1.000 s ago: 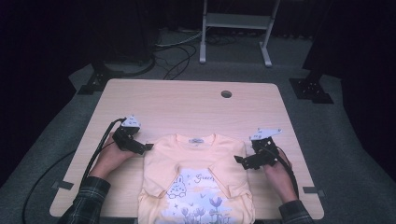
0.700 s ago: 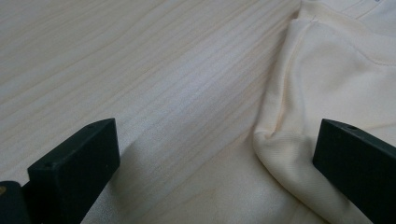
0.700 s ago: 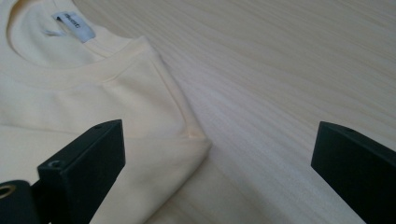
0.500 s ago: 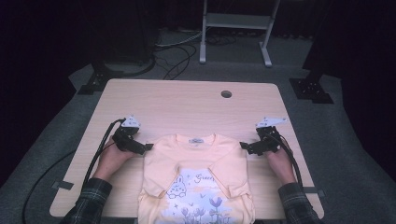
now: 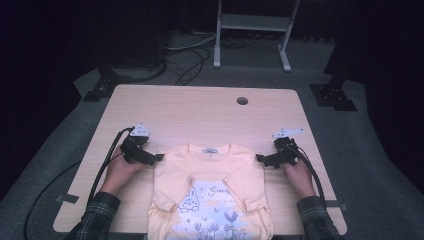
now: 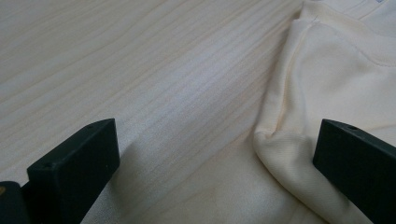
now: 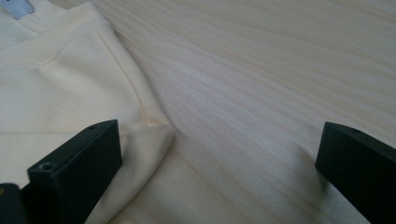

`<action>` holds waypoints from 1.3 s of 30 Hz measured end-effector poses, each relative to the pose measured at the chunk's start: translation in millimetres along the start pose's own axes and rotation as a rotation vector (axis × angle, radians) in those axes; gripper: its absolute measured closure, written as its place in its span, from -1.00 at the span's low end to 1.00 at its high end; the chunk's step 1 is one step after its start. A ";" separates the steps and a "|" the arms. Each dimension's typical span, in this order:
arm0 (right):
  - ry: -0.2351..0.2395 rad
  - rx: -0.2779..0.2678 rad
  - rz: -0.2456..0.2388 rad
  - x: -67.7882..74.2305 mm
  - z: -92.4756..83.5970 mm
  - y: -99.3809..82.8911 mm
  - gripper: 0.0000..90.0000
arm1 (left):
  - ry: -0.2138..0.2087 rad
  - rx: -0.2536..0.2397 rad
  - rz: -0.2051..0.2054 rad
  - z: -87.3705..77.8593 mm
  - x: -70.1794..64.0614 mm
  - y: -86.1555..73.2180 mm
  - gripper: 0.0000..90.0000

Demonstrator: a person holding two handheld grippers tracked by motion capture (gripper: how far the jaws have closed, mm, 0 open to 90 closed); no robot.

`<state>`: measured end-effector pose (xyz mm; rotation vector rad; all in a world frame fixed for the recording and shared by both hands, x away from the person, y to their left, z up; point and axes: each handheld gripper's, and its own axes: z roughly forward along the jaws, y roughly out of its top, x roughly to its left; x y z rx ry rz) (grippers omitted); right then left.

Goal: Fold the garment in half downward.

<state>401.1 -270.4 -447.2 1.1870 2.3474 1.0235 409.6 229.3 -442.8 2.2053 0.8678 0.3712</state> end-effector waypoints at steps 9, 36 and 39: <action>-0.046 -0.002 0.043 6.4 -0.7 -1.2 -1.00 | 0.001 -0.001 -0.001 0.0 -0.1 -0.1 -1.00; 0.099 -0.032 0.038 16.1 -12.0 -2.1 0.10 | -0.132 -0.024 0.007 -11.6 -8.9 1.1 0.15; 0.116 -0.030 0.030 17.5 -12.1 -2.0 0.30 | -0.151 -0.020 0.001 -12.0 -9.9 1.4 0.31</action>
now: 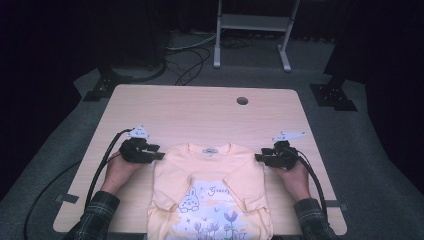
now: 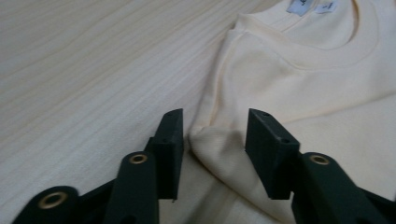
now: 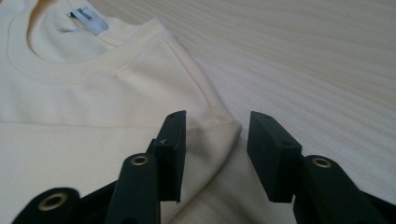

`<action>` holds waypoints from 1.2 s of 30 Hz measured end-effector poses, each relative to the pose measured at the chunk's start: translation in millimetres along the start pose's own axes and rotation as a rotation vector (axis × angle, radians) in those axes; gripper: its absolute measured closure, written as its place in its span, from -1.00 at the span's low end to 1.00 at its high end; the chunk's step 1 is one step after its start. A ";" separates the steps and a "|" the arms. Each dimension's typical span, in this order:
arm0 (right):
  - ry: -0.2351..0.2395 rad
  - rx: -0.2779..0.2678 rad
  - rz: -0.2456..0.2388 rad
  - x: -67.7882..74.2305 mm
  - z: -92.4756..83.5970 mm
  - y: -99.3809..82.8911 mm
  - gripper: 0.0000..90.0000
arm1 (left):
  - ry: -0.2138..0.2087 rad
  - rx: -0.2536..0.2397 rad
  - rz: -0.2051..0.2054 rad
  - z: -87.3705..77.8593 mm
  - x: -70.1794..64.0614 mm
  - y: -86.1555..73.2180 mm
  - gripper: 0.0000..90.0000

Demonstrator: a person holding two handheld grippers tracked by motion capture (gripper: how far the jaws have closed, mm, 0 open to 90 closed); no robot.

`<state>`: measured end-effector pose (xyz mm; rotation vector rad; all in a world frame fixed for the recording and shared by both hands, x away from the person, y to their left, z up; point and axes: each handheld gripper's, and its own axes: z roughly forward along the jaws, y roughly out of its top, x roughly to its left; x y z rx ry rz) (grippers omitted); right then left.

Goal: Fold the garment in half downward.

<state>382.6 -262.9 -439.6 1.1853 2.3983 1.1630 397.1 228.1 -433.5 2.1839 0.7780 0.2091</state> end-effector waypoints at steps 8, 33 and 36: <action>0.031 0.014 -0.014 3.4 0.9 0.2 0.80 | -0.036 0.008 -0.036 -1.5 1.4 -1.5 0.76; 0.059 -0.109 0.022 6.5 -25.9 34.7 0.90 | -0.014 -0.142 -0.078 -30.2 9.3 25.1 0.85; 0.057 -0.113 0.017 3.0 -26.9 42.7 0.90 | -0.007 -0.155 -0.089 -30.0 15.8 28.6 0.85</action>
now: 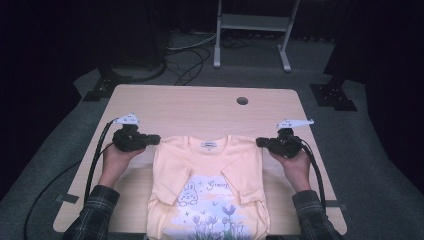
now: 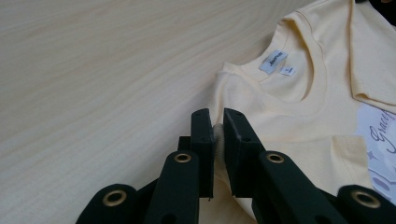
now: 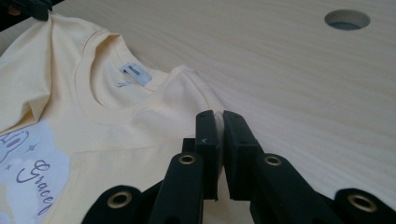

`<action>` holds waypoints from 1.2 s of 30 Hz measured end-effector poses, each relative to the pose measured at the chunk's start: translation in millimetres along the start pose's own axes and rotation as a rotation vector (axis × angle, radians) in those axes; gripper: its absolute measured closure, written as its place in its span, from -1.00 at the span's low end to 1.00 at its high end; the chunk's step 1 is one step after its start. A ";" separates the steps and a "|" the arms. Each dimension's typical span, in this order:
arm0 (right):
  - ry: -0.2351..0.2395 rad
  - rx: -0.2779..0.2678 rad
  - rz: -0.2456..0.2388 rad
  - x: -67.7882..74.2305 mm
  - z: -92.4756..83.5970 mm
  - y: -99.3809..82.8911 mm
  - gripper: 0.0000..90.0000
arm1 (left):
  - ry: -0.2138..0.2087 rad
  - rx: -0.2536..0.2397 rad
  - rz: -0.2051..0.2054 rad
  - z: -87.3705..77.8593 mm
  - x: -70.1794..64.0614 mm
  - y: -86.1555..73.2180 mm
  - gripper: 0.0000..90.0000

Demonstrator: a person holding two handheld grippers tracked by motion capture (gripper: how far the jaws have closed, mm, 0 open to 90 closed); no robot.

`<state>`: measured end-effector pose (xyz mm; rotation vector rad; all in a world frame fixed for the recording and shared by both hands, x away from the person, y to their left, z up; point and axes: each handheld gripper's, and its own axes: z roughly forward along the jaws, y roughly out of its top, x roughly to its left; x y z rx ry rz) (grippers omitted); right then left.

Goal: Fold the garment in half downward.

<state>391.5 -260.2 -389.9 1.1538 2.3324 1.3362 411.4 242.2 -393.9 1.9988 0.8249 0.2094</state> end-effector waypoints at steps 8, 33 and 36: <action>-0.017 -0.014 -0.006 -15.0 6.9 25.2 0.90 | 0.015 -0.009 -0.012 7.0 22.1 20.2 0.85; -0.006 -0.028 0.118 -83.6 40.2 60.5 0.90 | 0.033 0.019 -0.064 42.4 88.8 61.7 0.85; -0.010 -0.034 0.112 -82.6 38.4 63.7 0.90 | 0.042 0.001 -0.046 37.3 85.2 66.0 0.85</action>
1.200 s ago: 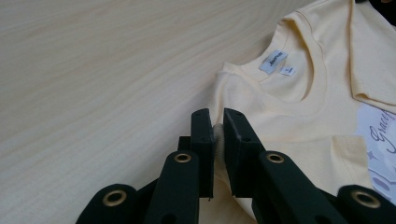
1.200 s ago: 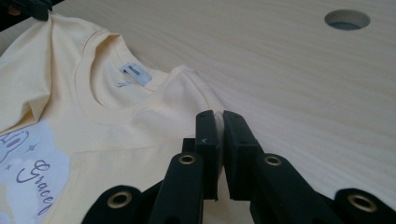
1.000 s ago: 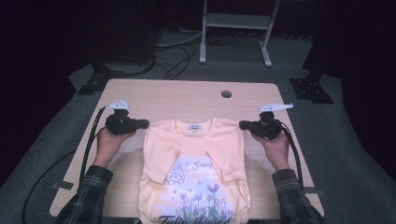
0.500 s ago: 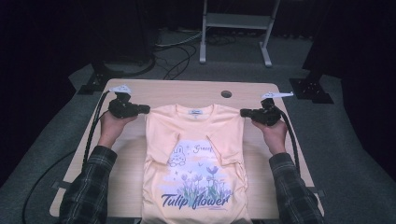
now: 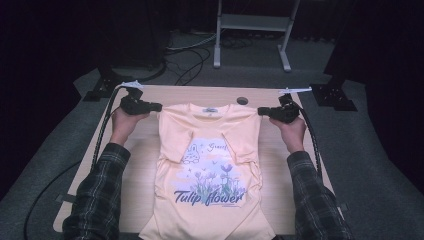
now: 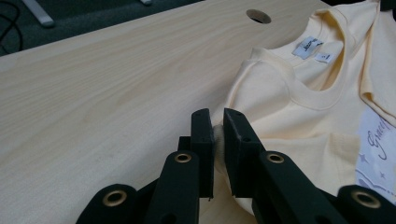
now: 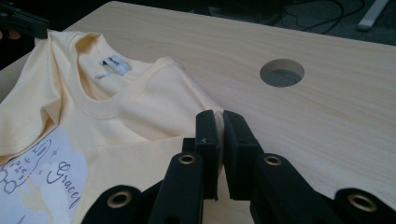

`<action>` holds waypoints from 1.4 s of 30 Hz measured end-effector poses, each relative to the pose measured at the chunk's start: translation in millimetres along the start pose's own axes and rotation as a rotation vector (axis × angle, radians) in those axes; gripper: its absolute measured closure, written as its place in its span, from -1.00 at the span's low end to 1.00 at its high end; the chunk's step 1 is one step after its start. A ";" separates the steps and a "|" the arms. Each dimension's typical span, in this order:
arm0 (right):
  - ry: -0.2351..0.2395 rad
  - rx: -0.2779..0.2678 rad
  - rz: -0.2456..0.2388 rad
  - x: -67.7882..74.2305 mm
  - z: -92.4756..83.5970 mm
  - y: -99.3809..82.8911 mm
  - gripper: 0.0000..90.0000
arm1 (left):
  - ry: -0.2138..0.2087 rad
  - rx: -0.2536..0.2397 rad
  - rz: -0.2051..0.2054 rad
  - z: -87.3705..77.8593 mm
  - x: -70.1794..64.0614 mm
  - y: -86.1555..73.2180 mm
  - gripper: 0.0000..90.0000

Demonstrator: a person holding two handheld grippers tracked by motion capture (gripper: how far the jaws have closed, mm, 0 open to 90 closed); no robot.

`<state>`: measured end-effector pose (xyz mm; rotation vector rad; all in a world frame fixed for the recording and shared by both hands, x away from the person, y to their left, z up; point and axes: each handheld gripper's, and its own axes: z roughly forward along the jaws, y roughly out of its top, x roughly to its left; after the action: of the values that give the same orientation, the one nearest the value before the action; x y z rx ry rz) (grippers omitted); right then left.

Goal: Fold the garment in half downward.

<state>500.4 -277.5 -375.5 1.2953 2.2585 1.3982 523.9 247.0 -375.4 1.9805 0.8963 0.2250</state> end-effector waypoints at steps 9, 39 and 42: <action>0.003 -0.025 -0.034 14.6 -16.4 -3.1 0.90 | 0.007 -0.011 0.033 -22.9 -20.2 0.2 0.85; 0.003 -0.055 -0.127 84.5 -80.5 -68.7 0.90 | 0.027 -0.021 0.085 -79.7 -110.5 -56.0 0.85; 0.001 -0.040 -0.144 91.6 -83.3 -77.0 0.90 | 0.020 -0.014 0.083 -81.8 -113.8 -64.1 0.85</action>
<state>354.8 -275.1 -367.3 1.0964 2.2619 1.3868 370.5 245.9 -360.0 2.0079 0.8232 0.2979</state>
